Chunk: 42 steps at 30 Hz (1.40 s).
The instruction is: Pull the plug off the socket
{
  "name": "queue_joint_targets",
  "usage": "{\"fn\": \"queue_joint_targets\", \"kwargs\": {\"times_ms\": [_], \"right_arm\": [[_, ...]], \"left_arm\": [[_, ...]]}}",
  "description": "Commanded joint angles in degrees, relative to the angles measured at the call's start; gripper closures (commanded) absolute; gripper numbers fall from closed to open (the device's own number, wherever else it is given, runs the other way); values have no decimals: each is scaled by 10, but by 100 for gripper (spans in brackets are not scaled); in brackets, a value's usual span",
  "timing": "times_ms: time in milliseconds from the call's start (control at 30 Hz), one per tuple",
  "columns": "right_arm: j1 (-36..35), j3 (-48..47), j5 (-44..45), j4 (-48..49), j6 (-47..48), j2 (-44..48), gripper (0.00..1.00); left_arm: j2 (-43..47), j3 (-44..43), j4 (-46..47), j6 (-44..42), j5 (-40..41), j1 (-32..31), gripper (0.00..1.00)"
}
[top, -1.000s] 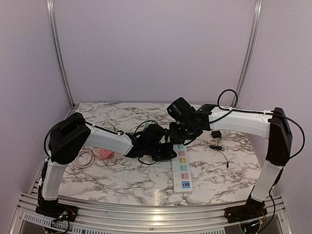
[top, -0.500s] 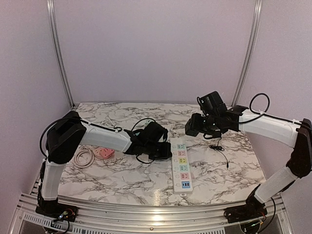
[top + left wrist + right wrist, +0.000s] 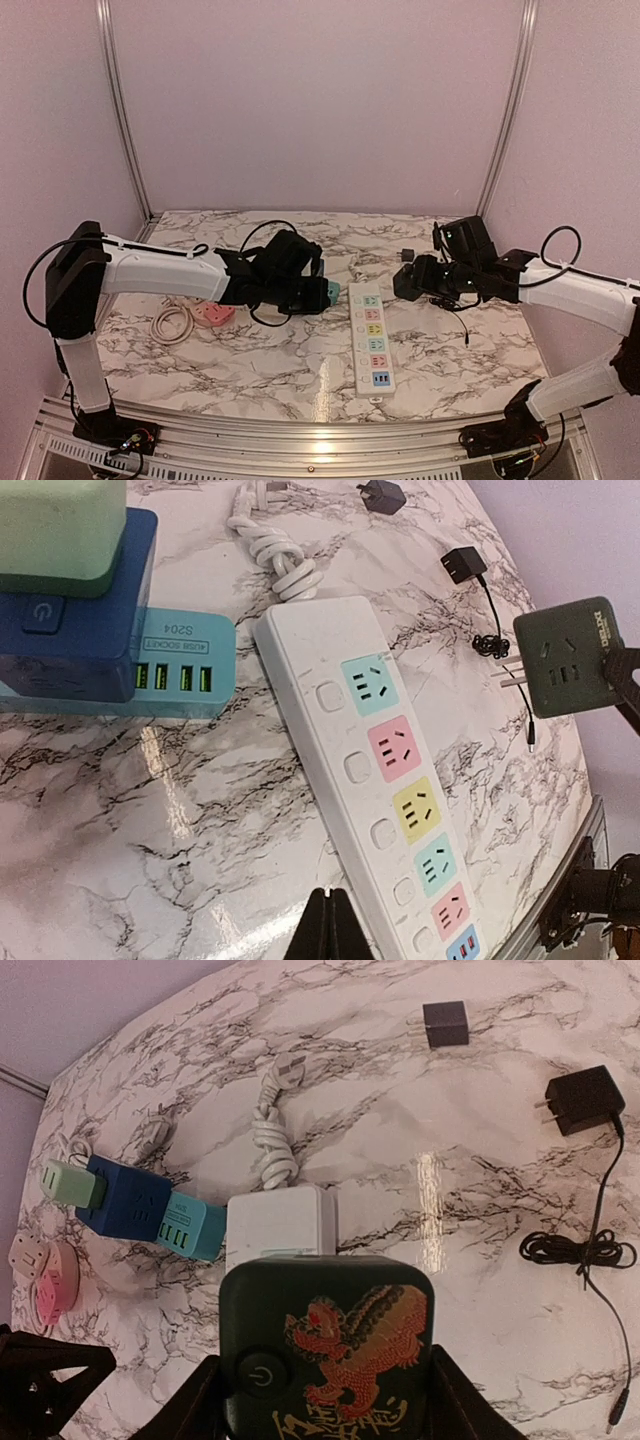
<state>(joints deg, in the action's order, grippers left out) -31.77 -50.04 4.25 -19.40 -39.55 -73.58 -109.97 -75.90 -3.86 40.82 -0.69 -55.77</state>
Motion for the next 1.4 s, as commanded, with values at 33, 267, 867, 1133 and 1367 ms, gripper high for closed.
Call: {"fn": "queue_joint_targets", "kwargs": {"times_ms": [33,267,867,1133,1367], "right_arm": [[7,76,-31,29,-33,79,92],[34,210,-113,109,-62,162,90],[147,353,-253,188,-95,207,78],[156,333,-221,124,-83,199,48],[156,312,-180,60,-75,206,23]], "left_arm": [[66,55,-24,-6,48,3,100],[132,126,-14,20,67,1,100],[143,128,-1,15,70,1,100],[137,113,-1,4,55,17,100],[138,115,9,-10,31,42,100]]}}
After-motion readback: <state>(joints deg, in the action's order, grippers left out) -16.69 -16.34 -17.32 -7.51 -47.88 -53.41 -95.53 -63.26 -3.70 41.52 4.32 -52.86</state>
